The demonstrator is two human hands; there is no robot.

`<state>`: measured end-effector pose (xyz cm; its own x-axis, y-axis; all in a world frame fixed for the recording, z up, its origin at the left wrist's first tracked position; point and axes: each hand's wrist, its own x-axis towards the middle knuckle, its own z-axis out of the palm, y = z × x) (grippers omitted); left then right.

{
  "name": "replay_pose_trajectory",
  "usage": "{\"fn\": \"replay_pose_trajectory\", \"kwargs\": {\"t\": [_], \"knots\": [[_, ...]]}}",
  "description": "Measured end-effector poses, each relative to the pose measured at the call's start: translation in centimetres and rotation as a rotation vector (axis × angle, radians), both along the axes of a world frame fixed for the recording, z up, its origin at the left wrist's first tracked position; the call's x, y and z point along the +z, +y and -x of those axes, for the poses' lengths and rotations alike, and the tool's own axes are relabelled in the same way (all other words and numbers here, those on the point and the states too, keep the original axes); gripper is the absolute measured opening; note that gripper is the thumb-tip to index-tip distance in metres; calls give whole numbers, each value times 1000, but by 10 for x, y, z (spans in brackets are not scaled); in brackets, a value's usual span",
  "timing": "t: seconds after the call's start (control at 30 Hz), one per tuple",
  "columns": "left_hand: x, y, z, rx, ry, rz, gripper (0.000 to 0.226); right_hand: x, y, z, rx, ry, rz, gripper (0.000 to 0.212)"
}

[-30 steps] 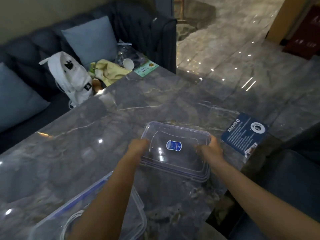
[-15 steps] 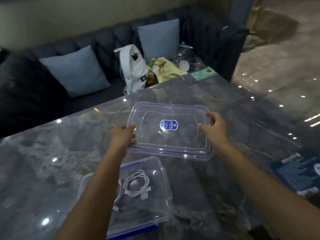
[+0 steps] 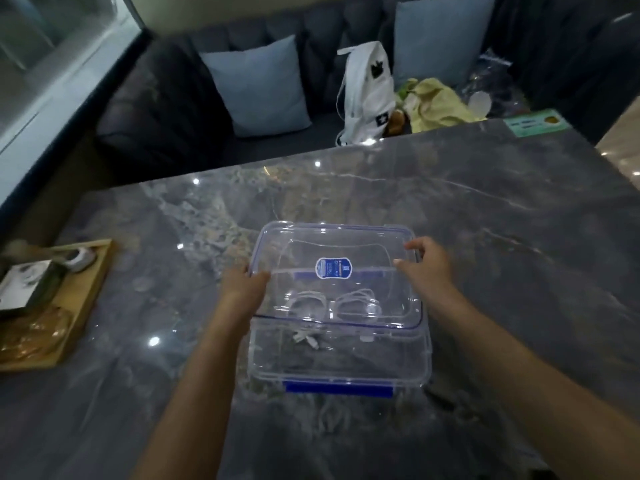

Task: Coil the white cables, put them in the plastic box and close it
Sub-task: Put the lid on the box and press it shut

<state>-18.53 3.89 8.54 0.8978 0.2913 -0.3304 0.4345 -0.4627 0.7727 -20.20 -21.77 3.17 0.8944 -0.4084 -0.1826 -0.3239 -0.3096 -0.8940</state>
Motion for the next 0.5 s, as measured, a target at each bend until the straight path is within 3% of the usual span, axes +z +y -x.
{"fn": "replay_pose_trajectory", "kwargs": {"t": [0.13, 0.27, 0.5], "knots": [[-13, 10, 14, -10, 63, -7, 30, -4, 10, 14, 21, 79, 67, 38], [-24, 12, 30, -83, 111, 62, 19, -5, 13, 31, 11, 109, 163, 45], [-25, 27, 45, -255, 124, 48, 27, 0, 15, 56, -7, 87, 43, 35]]}}
